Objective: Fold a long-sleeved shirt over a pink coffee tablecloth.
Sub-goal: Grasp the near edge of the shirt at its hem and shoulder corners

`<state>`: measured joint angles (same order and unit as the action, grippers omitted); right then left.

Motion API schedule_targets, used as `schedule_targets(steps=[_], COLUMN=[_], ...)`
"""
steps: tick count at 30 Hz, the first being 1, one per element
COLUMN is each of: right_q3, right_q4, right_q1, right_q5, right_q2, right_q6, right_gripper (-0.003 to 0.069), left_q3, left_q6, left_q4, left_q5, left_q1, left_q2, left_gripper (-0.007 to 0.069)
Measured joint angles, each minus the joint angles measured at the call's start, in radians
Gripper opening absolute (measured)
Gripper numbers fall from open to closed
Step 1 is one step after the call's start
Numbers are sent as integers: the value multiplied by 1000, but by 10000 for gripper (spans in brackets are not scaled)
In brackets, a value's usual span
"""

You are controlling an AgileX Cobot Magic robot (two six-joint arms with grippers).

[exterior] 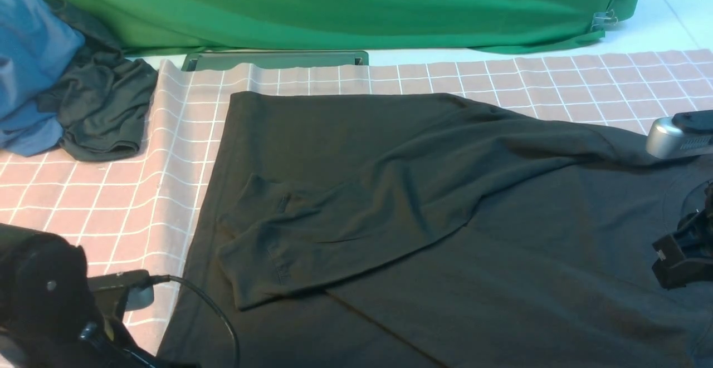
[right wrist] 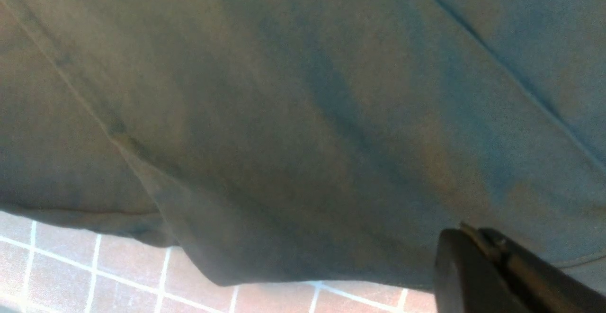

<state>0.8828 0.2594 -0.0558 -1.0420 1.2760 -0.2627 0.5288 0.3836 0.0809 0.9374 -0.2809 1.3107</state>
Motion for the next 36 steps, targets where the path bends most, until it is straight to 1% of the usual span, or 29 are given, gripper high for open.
schedule_targets(steps=[1,3,5,6,7,8,10,12,13,15,18,19,20,21,22,23,25,26,27,30,34,36], right_q3=[0,0,0,0,0,0,0,0,0,-8,-57,-91,-109,-142,-170,-208,-251,-260,-284,-301,-303,-303], right_q4=[0,0,0,0,-1,-5,-21,-68,-72,-125,-160,-165,-168,-171,-177,-194,-228,-238,-282,-330,-327,-297], right_q1=[0,0,0,0,0,0,0,0,0,0,0,0,0,0,0,0,0,0,0,0,0,0], right_q5=[0,0,-12,-16,-32,-38,-45,-74,-78,-121,-111,-85,-62,-34,-1,55,124,146,184,214,260,285], right_q2=[0,0,0,0,0,0,0,0,0,0,0,0,-1,-1,-1,-1,2,5,20,57,111,149], right_q6=[0,0,0,0,0,0,4,48,51,80,98,110,122,134,155,189,271,290,352,411,438,443], right_gripper=[37,39,41,41,42,43,44,52,55,98,198,259,293,350,395,459,519,529,550,557,558,556], left_q3=[0,0,5,5,24,39,60,104,107,138,145,145,145,145,145,145,145,145,145,145,145,145], left_q6=[0,-8,-22,-23,-28,-28,-28,-28,-28,-20,8,18,25,29,35,42,48,49,50,51,51,51], left_q4=[0,1,1,1,1,1,1,1,1,1,1,1,1,0,-3,-6,-8,-8,-12,-14,-18,-18], left_q5=[0,0,9,11,40,62,89,141,141,182,207,214,218,221,223,227,229,229,235,241,241,237], left_q1=[0,0,0,0,0,0,0,0,0,0,0,0,0,0,0,0,0,0,0,0,0,0], left_q2=[3,47,62,62,63,58,47,8,4,-51,-115,-139,-151,-168,-181,-197,-212,-216,-220,-222,-222,-222], left_gripper=[406,256,148,136,57,36,26,22,22,14,14,14,14,14,14,14,14,14,14,14,14,14])
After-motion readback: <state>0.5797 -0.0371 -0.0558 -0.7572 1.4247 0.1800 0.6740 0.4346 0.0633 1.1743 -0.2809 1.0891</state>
